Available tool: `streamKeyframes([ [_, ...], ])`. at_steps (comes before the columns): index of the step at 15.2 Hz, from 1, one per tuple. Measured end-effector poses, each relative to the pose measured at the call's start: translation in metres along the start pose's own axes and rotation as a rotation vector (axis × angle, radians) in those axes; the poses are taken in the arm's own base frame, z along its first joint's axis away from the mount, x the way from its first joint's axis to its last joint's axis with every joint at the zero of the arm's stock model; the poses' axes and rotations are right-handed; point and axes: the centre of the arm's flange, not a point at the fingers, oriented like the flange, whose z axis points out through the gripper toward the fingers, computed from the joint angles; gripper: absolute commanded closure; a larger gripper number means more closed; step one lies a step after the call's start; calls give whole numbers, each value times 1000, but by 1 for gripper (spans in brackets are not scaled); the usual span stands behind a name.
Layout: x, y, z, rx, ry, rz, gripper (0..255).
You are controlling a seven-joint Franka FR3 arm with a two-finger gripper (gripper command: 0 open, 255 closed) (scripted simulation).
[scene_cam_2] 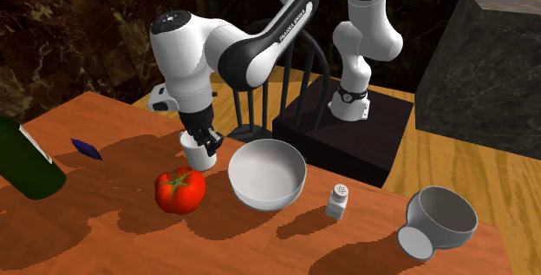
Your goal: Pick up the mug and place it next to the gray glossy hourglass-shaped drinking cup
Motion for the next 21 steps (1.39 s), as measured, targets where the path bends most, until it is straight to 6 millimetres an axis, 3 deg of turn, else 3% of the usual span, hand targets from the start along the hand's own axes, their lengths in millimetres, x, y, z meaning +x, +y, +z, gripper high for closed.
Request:
streamKeyframes([
  [9,-1,0,-2,0,0,0,255],
  [21,-4,5,-63,0,0,0,255],
])
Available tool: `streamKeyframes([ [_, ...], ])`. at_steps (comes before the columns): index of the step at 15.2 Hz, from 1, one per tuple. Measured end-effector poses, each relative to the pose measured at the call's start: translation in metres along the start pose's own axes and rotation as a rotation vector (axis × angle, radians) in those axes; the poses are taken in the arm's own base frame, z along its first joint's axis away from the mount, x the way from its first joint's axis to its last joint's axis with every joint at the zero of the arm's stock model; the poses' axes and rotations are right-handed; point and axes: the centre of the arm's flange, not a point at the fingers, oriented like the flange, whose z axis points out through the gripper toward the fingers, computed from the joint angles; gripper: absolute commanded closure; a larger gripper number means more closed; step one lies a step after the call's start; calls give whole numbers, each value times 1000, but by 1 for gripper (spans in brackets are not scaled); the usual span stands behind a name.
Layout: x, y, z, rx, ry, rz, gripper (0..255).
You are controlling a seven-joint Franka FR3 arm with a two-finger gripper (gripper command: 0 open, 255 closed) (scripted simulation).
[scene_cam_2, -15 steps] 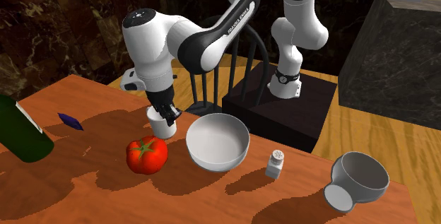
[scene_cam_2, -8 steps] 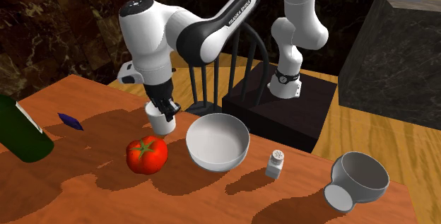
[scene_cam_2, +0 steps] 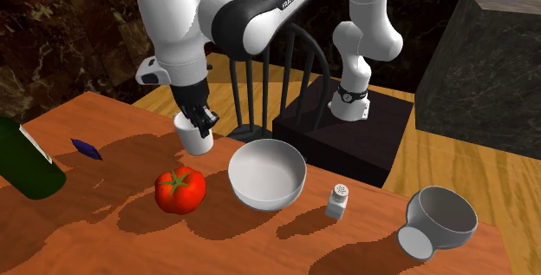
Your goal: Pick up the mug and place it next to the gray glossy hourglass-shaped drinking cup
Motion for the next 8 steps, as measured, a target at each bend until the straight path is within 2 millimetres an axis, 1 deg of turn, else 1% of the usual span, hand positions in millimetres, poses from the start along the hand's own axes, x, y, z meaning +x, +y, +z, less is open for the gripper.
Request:
streamKeyframes([
  [8,-2,0,-42,0,0,0,255],
])
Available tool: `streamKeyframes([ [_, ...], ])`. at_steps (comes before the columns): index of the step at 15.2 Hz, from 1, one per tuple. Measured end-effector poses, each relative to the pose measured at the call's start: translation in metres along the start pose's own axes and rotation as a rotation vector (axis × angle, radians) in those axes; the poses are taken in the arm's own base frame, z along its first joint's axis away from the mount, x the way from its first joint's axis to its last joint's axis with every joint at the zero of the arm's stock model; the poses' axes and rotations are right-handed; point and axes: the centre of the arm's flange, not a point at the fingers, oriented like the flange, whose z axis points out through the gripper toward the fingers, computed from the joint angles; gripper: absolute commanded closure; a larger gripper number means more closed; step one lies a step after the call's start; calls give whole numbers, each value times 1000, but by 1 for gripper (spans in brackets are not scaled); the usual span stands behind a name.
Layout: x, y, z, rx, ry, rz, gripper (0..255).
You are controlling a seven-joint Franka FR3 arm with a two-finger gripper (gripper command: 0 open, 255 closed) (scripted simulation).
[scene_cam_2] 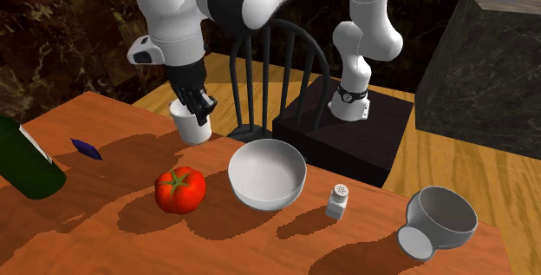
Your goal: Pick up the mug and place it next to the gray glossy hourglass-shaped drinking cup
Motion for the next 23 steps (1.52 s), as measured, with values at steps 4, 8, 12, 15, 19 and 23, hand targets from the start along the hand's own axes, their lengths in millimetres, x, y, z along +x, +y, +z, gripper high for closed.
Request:
streamKeyframes([
  [4,-1,2,-21,0,0,0,255],
  [8,-3,4,-41,0,0,0,255],
  [12,-4,6,-63,0,0,0,255],
  [15,-5,6,-78,0,0,0,255],
  [19,-6,9,-99,0,0,0,255],
  [23,-11,-5,-113,0,-1,0,255],
])
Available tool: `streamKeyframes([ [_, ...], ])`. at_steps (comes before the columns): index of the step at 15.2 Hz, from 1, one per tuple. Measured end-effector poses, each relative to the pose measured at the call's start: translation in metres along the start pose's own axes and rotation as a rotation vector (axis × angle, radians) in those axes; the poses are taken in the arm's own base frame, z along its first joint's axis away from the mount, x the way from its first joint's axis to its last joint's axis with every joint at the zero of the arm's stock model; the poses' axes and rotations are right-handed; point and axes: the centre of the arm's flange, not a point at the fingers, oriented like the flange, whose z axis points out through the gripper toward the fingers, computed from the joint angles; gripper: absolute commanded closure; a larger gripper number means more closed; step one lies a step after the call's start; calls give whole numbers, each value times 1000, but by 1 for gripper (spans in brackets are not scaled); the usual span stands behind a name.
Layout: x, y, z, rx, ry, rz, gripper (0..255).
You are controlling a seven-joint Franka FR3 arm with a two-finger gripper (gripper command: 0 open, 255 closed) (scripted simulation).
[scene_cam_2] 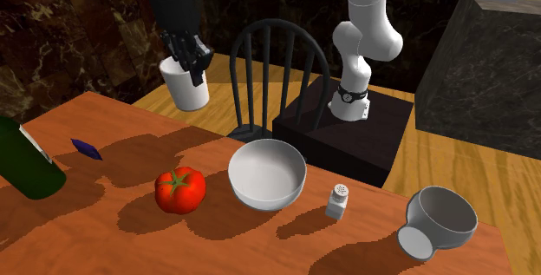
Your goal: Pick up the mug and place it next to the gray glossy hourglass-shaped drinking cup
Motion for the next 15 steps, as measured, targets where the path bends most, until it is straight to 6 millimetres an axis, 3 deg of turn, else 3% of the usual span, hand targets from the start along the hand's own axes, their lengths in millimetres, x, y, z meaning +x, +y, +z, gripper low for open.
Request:
streamKeyframes([
  [15,-61,-185,-8,0,0,-1,255],
])
